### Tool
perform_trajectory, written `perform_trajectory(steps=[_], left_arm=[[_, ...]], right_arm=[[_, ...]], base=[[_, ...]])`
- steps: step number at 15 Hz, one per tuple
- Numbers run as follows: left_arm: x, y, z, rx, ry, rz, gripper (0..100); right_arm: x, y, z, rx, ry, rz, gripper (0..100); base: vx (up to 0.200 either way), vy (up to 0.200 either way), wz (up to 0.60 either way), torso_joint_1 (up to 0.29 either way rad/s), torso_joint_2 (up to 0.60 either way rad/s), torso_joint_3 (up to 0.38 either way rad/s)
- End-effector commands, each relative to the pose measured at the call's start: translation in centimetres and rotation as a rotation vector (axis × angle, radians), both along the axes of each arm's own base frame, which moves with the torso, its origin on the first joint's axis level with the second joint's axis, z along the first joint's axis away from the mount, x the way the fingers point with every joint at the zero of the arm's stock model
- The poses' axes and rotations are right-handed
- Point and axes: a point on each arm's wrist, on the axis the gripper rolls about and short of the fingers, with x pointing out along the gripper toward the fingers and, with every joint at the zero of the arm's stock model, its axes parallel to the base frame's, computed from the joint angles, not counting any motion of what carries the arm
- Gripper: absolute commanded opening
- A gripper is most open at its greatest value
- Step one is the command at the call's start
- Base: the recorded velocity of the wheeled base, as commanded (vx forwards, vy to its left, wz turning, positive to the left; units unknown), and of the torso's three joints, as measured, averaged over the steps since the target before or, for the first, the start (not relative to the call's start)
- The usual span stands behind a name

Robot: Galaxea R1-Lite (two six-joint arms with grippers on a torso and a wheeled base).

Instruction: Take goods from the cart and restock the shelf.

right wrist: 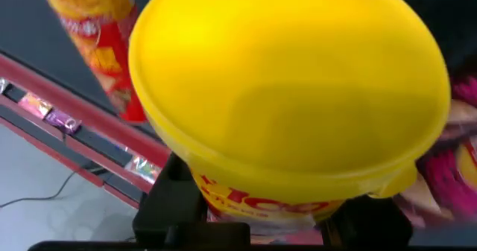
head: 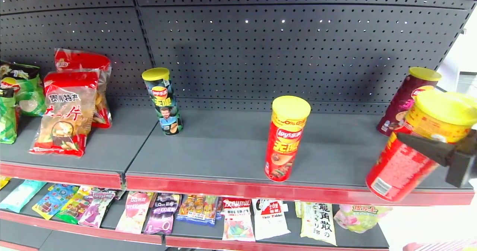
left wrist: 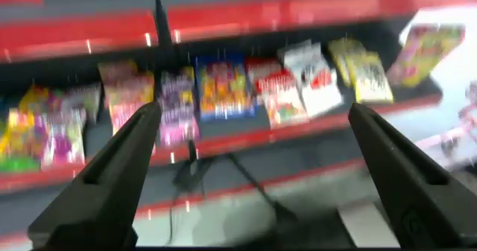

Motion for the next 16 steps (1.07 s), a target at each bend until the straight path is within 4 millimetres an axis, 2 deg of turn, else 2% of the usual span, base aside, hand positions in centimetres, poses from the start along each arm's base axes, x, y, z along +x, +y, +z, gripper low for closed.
perform_trajectory(steps=[1,9,10,11,14,16], left_arm=[[1.4,-0.2,-1.8,-0.004,-0.034,-0.002,100],[1.3,-0.2,-2.0,0.009,-0.022,-0.006,100],[1.3,-0.2,-2.0,0.010,-0.022,-0.004,100],[1.3,-0.2,-2.0,0.012,-0.022,0.001,100],[1.3,-0.2,-2.0,0.017,-0.025,0.003,100],[1.3,-0.2,-2.0,0.019,-0.025,0.011,100]], right_arm=[[7.3,2.0,-1.2,0.002,0.048,0.049,0],[17.2,4.1,-1.0,0.031,0.048,0.174,0],[17.4,4.1,-1.0,0.031,0.046,0.176,0],[19.1,4.3,-1.4,0.027,0.045,0.174,0],[21.7,4.9,-1.7,0.029,0.032,0.177,0],[22.5,5.3,-2.3,0.028,0.040,0.186,0]], base=[[0.000,0.000,0.00,0.000,0.00,0.000],[0.000,0.000,0.00,0.000,0.00,0.000],[0.000,0.000,0.00,0.000,0.00,0.000],[0.000,0.000,0.00,0.000,0.00,0.000],[0.000,0.000,0.00,0.000,0.00,0.000],[0.000,0.000,0.00,0.000,0.00,0.000]])
